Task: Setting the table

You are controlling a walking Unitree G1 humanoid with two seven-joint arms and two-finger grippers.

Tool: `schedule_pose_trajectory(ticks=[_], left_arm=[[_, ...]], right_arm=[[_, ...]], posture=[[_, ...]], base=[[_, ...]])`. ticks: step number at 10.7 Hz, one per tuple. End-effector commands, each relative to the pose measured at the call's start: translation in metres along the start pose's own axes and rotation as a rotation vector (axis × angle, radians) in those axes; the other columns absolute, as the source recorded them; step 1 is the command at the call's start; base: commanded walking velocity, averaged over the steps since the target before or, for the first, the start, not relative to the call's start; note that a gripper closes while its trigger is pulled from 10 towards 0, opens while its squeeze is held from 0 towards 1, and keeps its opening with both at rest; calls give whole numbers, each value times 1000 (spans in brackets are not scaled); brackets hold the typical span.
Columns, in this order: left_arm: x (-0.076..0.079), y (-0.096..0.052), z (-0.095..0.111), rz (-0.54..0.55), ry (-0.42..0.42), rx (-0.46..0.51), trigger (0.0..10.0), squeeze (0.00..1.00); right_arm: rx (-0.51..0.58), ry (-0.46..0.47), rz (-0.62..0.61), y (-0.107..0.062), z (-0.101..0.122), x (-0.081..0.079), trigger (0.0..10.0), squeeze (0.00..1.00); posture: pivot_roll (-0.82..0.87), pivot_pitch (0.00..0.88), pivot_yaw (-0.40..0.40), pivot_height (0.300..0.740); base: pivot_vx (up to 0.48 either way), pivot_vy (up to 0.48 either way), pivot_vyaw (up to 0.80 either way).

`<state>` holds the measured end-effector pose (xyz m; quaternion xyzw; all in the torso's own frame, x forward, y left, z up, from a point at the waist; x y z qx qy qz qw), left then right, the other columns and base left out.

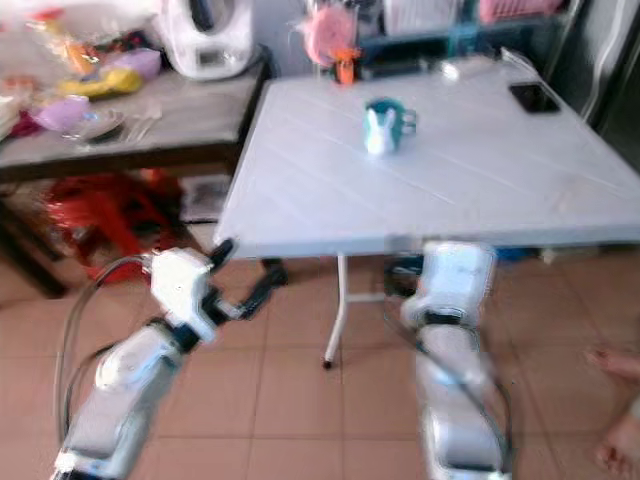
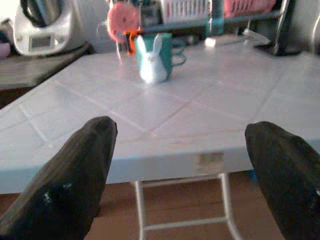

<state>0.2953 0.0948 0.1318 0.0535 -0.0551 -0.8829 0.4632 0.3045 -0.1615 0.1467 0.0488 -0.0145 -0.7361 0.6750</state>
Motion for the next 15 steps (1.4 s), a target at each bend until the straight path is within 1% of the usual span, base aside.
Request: schedule_pose_trajectory(ticks=[1, 6, 8, 10, 12, 13, 14, 15], left_arm=[[3, 3, 5, -23, 7, 15, 10000, 0], [5, 4, 4, -32, 2, 13, 10000, 0], [6, 4, 2, -32, 0, 5, 10000, 0], [3, 3, -1, -5, 4, -14, 10000, 0], [1, -1, -6, -2, -3, -39, 10000, 0], [3, -4, -9, -26, -9, -57, 10000, 0], [3, -7, -13, -35, -10, -74, 10000, 0], [3, -10, -16, -37, -11, -90, 10000, 0]], right_arm=[[10, -7, -16, 1, 4, 6, 10000, 475], [9, -9, -19, 1, 4, 7, 10000, 475], [9, -12, -14, 0, 4, 7, 10000, 475], [6, -16, -11, 0, 4, 7, 10000, 475], [4, -23, -7, -1, 3, 7, 10000, 475], [9, -40, 1, -2, 4, 7, 10000, 475], [6, -48, -7, -5, 4, 11, 10000, 471], [-4, -81, -19, -9, 4, 19, 10000, 475]], posture=[[-127, 55, 159, 740], [-132, 59, 157, 740], [-132, 60, 156, 740], [-133, 62, 154, 740], [-133, 60, 153, 740], [-135, 63, 151, 740], [-136, 64, 151, 740], [-142, 75, 154, 740]], base=[[480, 0, 0], [480, 0, 0], [311, 0, 0], [0, 0, 0], [0, 0, 0], [0, 0, 0], [0, 0, 0], [0, 0, 0]])
Point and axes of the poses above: a point about 5 cm out from each wrist's last joint towards the gripper, its own y axis pointing out of the wrist towards the gripper, its own z axis along the axis of the wrist's last joint, x = y × z, the point moved 3 cm from there along y, pointing out of the wrist towards the gripper, and after that the axes turned 4 degrees about y, right-handed, at the moved point
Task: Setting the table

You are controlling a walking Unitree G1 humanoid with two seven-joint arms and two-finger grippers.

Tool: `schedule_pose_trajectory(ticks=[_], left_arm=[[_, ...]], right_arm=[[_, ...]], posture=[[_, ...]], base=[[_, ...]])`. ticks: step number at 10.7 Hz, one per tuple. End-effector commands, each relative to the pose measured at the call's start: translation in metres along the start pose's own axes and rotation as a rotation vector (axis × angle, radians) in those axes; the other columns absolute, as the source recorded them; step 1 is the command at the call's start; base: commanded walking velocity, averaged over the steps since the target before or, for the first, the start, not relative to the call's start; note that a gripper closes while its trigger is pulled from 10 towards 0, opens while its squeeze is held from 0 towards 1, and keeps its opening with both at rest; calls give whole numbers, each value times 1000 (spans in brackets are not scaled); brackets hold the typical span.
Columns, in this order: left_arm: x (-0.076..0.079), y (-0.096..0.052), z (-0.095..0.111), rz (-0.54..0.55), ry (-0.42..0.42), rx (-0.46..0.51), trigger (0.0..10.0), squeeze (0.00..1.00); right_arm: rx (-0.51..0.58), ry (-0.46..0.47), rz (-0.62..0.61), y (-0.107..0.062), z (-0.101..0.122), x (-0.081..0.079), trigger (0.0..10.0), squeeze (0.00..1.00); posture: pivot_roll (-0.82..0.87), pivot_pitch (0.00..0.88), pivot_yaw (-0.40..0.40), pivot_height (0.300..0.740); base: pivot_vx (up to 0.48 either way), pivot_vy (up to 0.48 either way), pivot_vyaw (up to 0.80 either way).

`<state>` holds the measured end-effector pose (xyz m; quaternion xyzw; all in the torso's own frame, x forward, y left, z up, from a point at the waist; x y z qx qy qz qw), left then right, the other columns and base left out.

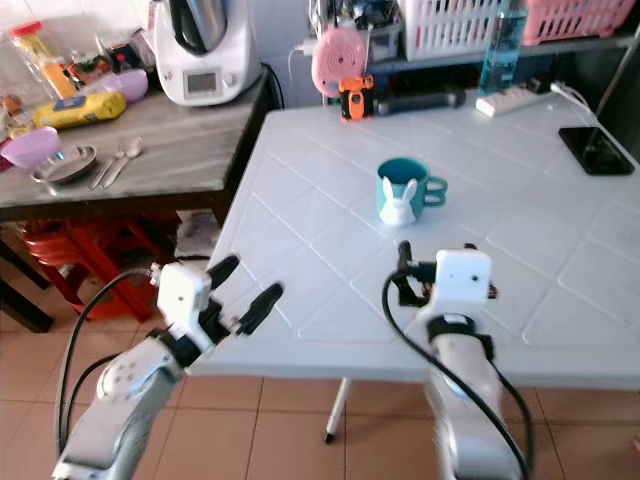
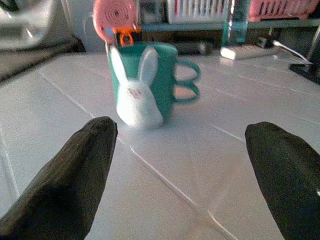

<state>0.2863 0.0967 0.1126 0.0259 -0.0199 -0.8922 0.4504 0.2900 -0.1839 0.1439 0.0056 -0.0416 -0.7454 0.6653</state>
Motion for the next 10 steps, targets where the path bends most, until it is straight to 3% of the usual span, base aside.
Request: schedule_pose_trajectory(ticks=[1, 3, 5, 8, 10], left_arm=[[-2, -4, -4, -9, 6, -25, 10000, 0], [1, -4, -7, -18, -9, -42, 10000, 0], [-4, 2, -12, 38, 31, -102, 10000, 0], [-4, 1, -9, 39, 46, -84, 10000, 0], [-3, -1, -9, 38, 41, -83, 10000, 0]], right_arm=[[8, -27, -18, -4, 6, 9, 10000, 471], [-21, -76, -63, -13, 1, 28, 10000, 455], [-23, -63, -58, -12, 1, 22, 10000, 451], [-32, -42, -15, -6, -1, 8, 10000, 420], [-31, -42, -9, -4, 0, 6, 10000, 424]], posture=[[-166, 98, 162, 740], [-195, 115, 167, 740], [-194, 115, 164, 740], [-168, 108, 150, 740], [-161, 110, 147, 740]], base=[[0, 0, 0], [0, 0, 0], [0, 0, 0], [0, 0, 0], [0, -439, 0]])
Point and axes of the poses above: a point about 5 cm out from each wrist's last joint towards the gripper, its own y axis pointing out of the wrist towards the gripper, its own z axis along the axis of the wrist's last joint, x = y × z, the point moved 3 cm from there along y, pointing out of the wrist towards the gripper, and after that the axes turned 4 degrees about y, right-handed, at the moved point
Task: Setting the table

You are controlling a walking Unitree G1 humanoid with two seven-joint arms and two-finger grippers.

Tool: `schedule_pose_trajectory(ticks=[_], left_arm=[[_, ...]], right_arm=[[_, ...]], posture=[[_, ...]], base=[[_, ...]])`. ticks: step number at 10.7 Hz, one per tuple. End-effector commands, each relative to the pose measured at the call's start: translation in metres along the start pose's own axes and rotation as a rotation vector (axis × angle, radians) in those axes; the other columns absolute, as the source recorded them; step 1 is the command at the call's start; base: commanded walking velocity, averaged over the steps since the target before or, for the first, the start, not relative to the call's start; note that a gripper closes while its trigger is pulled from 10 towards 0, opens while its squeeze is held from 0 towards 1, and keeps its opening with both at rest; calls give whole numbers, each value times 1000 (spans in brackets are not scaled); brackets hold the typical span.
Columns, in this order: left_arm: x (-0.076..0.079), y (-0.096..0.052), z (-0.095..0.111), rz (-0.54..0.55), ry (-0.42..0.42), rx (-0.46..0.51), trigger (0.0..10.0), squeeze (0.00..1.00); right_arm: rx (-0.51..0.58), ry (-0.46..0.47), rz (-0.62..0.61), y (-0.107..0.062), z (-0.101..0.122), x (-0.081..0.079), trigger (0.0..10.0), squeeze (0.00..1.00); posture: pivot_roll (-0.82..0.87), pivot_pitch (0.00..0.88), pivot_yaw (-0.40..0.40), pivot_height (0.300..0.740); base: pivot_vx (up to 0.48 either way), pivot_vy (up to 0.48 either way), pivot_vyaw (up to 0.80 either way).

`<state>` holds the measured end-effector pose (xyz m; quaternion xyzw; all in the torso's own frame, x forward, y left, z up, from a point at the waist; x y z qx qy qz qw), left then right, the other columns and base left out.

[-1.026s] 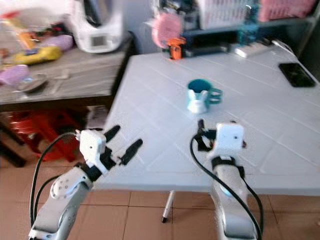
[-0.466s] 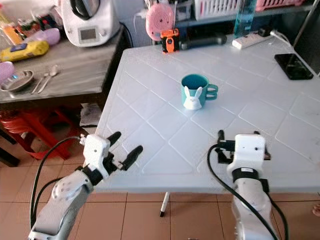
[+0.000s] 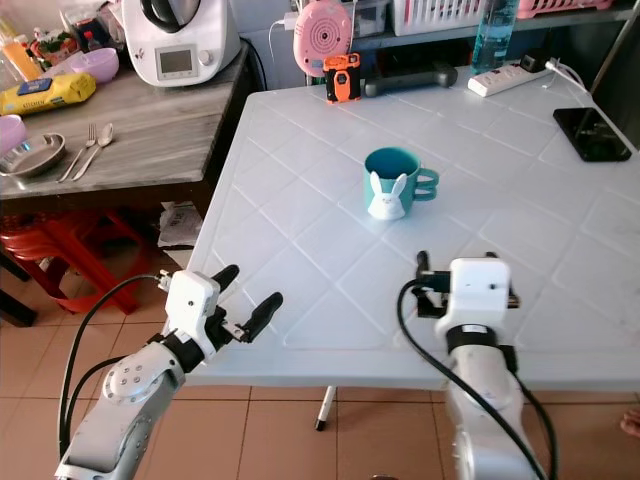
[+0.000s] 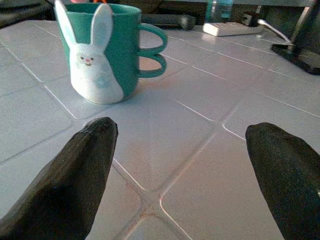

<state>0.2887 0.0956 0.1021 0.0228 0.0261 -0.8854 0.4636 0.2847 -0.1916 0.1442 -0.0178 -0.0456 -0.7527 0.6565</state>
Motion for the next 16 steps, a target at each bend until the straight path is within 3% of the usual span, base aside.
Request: schedule_pose_trajectory(ticks=[1, 4, 9, 11, 16], left_arm=[[-4, -3, 2, 13, 5, 2, 10000, 0], [-4, -2, 4, 10, 14, 3, 10000, 0], [-11, 1, 7, 48, 25, 12, 10000, 0], [-8, 2, 6, 51, 23, 12, 10000, 0], [-11, 4, 8, 89, 21, 20, 10000, 0]], right_arm=[[-5, 0, 10, 2, 0, -2, 10000, 420], [-3, 7, 0, 3, -1, -3, 10000, 420], [4, -9, -8, 8, 1, 2, 10000, 420], [-5, -42, 41, 18, 2, 8, 10000, 208], [59, -159, 138, 53, 20, 19, 10000, 153]], posture=[[-159, 110, 149, 740], [-154, 104, 161, 740], [-152, 105, 162, 740], [-153, 106, 159, 740], [-137, 119, 162, 740]], base=[[0, -480, 0], [0, -437, 0], [0, 0, 0], [0, 0, 0], [0, 0, 0]])
Point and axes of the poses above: a point about 5 cm out from each wrist's last joint towards the gripper, its own y axis pointing out of the wrist towards the gripper, its own z axis along the axis of the wrist's last joint, x = y × z, the point moved 3 cm from there along y, pointing out of the wrist towards the gripper, and after that the axes turned 4 degrees about y, right-handed, at the moved point
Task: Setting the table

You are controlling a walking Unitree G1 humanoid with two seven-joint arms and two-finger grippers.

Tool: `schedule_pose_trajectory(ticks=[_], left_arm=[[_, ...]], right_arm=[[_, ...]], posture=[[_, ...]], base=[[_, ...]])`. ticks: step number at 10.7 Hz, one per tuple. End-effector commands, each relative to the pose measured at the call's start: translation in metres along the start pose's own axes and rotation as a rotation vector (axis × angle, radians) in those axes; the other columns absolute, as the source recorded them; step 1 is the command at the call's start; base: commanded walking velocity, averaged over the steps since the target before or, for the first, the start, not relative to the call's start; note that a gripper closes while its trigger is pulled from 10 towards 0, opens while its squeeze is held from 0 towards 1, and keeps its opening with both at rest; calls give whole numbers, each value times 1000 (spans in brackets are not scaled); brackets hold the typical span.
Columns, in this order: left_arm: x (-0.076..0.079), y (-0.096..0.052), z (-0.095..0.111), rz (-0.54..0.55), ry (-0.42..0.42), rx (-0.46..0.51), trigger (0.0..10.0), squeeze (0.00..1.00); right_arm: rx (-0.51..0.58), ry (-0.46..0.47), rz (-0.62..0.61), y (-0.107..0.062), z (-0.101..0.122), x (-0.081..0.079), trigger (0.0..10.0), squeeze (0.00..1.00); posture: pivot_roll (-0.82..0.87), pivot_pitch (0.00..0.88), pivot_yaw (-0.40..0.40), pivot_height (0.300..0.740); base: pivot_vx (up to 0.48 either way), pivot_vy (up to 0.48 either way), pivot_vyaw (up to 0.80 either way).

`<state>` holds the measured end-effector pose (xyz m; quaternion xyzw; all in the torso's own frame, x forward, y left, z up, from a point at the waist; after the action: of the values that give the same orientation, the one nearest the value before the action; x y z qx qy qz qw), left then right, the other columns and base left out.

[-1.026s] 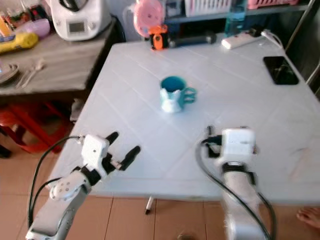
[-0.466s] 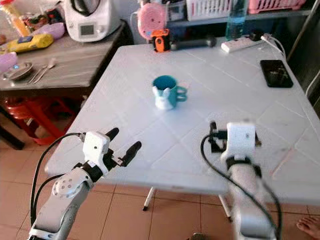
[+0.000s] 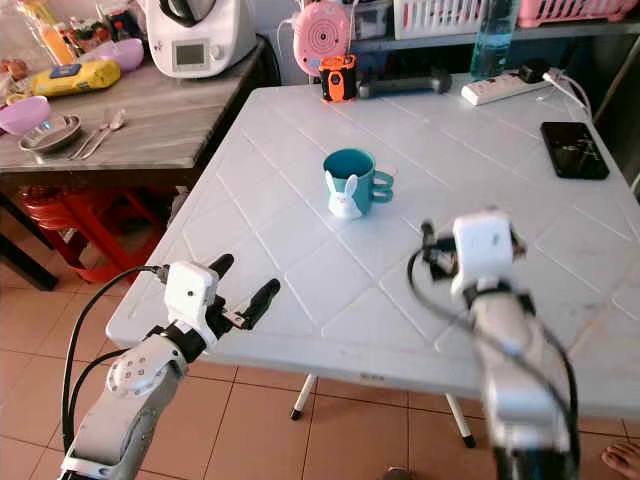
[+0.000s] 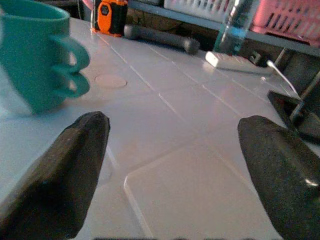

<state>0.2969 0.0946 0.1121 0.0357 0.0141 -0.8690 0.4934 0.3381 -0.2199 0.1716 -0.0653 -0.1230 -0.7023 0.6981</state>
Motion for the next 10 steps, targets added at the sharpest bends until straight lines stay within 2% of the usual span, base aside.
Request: schedule_pose_trajectory(ticks=[1, 2, 3, 5, 7, 9, 10], left_arm=[[-7, -3, -1, 20, 17, -12, 10000, 0], [-7, -5, -1, 21, 21, -13, 10000, 0], [-7, -6, -1, 25, 22, -15, 10000, 0], [-10, -14, -4, 53, 39, -37, 10000, 0], [-12, -16, -6, 66, 40, -48, 10000, 0], [-14, -18, -8, 81, 48, -62, 10000, 0], [-13, -19, -10, 82, 51, -68, 10000, 0]], right_arm=[[10, 8, 31, 6, 2, -2, 10000, 110], [40, 38, 115, 22, 10, -7, 10000, 86], [57, 49, 151, 26, 15, -11, 10000, 71], [82, 73, 307, 43, 26, -30, 10000, 39], [67, 63, 400, 46, 25, -38, 10000, 0], [55, 34, 432, 49, 23, -38, 10000, 0], [47, 15, 396, 50, 21, -28, 10000, 0]], posture=[[-132, 122, 162, 740], [-116, 134, 161, 740], [-109, 138, 159, 740], [-84, 154, 149, 740], [-74, 160, 141, 740], [-73, 163, 139, 740], [-74, 165, 138, 740]], base=[[0, 0, 0], [0, 0, 0], [0, 0, 0], [0, 0, 0], [0, 0, 0], [0, 0, 0], [0, 0, 0]])
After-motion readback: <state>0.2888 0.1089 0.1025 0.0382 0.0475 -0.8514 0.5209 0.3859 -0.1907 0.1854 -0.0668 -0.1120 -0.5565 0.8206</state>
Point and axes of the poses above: a point about 5 cm out from each wrist's last joint towards the gripper, its own y axis pointing out of the wrist towards the gripper, its own z axis along the axis of the wrist's last joint, x = y × z, the point moved 3 cm from there along y, pointing out of the wrist towards the gripper, and after that the axes turned 4 degrees about y, right-handed, at the moved point
